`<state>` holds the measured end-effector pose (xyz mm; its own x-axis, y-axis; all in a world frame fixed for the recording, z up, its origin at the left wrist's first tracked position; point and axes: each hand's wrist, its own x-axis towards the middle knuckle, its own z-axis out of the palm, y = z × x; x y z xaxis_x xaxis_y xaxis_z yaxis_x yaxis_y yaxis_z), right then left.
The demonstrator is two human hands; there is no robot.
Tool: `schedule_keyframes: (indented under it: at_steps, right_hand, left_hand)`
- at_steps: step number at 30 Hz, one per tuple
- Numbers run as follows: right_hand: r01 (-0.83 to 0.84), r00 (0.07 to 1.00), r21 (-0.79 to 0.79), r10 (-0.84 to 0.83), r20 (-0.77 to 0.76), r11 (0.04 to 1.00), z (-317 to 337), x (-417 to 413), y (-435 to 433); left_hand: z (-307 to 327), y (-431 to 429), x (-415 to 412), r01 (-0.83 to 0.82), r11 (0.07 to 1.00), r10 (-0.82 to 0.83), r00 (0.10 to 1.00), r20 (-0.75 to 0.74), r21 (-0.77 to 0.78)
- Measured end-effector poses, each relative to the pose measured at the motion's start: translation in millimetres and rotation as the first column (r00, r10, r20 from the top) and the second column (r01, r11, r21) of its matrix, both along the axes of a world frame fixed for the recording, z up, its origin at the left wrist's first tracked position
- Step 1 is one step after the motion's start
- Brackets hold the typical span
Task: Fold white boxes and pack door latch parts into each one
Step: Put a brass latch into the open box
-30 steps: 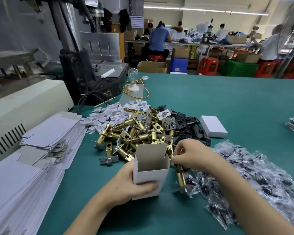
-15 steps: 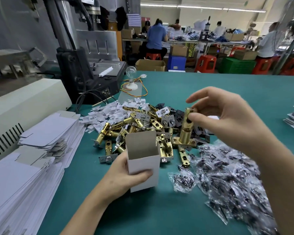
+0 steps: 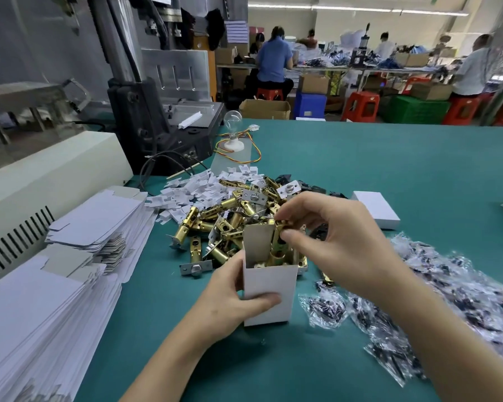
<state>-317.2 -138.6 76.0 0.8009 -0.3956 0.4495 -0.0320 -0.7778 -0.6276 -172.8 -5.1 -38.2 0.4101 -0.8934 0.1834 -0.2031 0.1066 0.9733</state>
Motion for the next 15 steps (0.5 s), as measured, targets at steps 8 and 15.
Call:
schedule_keyframes:
  at_steps: [8, 15]
  right_hand:
    - [0.007, 0.972, -0.378, -0.095, -0.215, 0.926, -9, 3, 4]
    - [0.004, 0.945, -0.481, -0.16, -0.284, 0.876, -13, 4, 13]
  left_hand:
    - [-1, -1, 1, -0.004, 1.0, 0.004, 1.0, 0.029, 0.001]
    - [-3, -1, 3, -0.032, 0.999, 0.032, 0.999, 0.013, 0.012]
